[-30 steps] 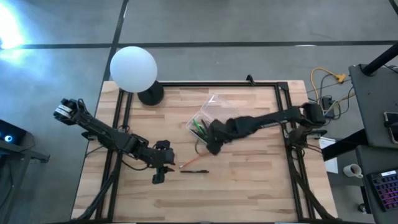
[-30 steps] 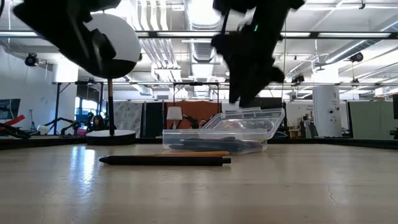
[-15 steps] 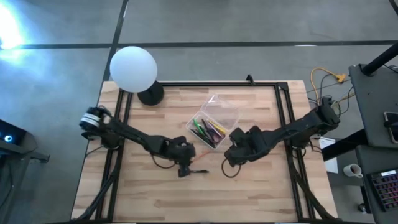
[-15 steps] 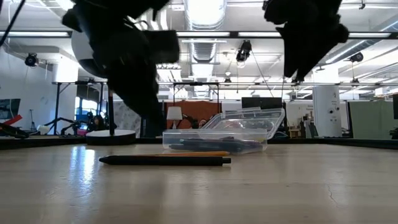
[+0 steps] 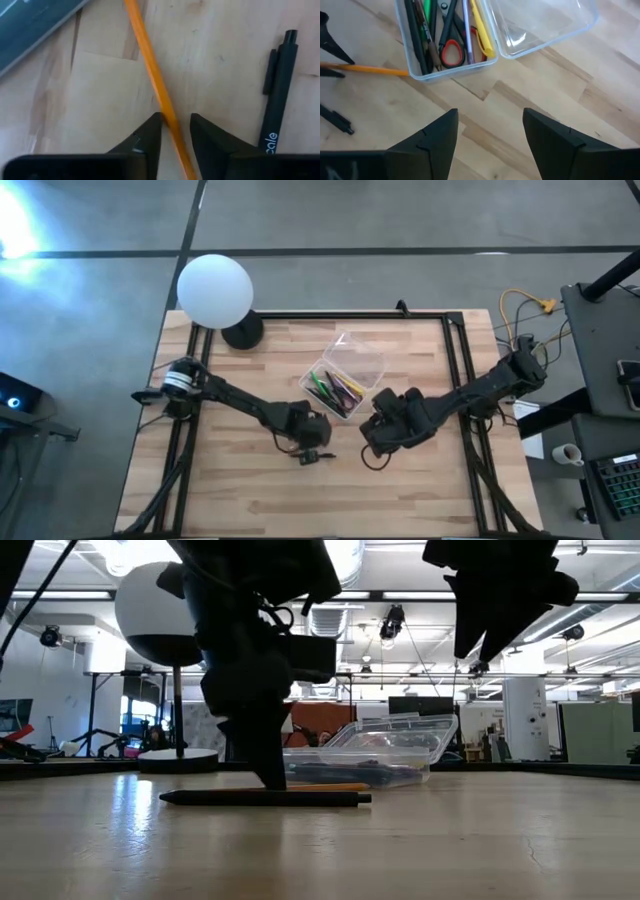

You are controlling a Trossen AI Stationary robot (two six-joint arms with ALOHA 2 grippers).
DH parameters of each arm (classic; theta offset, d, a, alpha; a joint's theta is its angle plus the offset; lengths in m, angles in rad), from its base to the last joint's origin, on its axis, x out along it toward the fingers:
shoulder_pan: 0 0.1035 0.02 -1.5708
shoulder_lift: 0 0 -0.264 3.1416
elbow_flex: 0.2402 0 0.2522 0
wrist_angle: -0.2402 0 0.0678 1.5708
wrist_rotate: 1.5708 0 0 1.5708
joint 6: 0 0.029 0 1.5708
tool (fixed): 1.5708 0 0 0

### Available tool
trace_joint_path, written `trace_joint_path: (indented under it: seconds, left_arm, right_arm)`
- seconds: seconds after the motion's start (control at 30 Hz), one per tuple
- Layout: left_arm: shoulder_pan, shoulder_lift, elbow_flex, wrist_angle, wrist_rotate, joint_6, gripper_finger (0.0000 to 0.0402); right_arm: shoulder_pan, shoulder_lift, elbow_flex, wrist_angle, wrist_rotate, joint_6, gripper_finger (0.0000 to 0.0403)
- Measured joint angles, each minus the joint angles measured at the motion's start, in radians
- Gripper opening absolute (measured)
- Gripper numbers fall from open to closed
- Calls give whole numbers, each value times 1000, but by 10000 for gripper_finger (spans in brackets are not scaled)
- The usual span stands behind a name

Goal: Pick & place school supplies into a supply box
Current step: Put the yellow pencil into the transparent supply box

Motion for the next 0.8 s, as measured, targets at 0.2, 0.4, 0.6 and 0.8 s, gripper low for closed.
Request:
trace_joint_path:
  seconds: [0.2, 0.4, 0.6, 0.8]
  left_arm:
    - [28, -4, -20, 0, 65, 59, 10]
    - [32, -72, -23, -27, 88, 136, 4]
    - [36, -244, -27, -61, 19, 188, 2]
    - [100, -350, -27, -39, -56, 442, 3]
  right_arm:
    - [10, 0, 0, -1, -1, 1, 215]
    - [13, 0, 0, -12, 16, -3, 215]
    - [14, -1, 0, -54, 55, 7, 215]
    - [17, -7, 0, -75, 100, 31, 215]
